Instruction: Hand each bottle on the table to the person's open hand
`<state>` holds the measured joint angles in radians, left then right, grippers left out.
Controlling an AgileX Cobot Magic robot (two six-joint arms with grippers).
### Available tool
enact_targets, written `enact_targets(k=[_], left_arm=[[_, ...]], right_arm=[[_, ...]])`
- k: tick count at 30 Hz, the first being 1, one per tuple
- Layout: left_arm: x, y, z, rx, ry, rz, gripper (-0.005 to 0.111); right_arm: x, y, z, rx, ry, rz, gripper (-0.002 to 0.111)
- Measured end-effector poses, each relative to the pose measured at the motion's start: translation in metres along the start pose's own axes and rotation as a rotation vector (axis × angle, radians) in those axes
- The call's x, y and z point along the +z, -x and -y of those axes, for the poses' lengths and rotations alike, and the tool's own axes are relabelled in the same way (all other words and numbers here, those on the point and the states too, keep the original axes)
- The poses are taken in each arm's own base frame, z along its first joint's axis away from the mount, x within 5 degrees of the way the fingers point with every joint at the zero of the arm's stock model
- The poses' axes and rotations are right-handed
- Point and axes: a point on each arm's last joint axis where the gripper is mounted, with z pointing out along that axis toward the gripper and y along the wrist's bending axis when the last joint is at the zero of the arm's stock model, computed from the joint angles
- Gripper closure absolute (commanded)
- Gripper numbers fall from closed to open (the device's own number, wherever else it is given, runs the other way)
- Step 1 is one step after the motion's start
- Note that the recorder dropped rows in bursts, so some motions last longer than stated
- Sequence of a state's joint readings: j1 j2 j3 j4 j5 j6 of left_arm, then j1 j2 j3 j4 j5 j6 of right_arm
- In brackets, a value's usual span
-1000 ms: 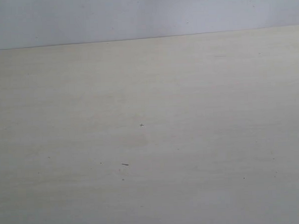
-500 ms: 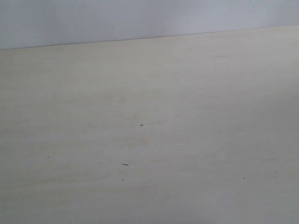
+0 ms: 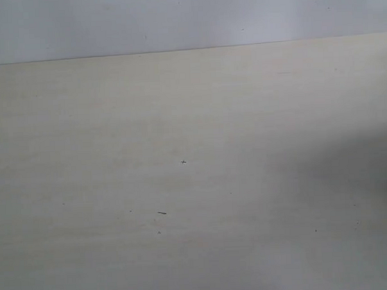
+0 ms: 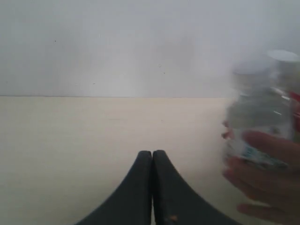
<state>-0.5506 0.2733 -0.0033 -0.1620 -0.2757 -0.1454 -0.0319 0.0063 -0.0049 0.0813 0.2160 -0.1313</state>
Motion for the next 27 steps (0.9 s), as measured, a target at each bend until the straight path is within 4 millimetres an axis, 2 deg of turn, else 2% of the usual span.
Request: enact_targets(k=[13,21,27], left_arm=[[-0.015,0.009,-0.013,0.13,0.197,0.118,0.106],[-0.026,0.003,-0.019,0.191,0.331,0.084,0.106],[-0.028,-0.006,-0.023,0.215,0.397,-0.014,0.106]], right_arm=[[0.0,0.0,0.0,0.0,0.0,0.0,0.108],[0.0,0.0,0.0,0.002,0.0,0.0,0.108],[0.0,0.0,0.0,0.002,0.0,0.0,0.108]])
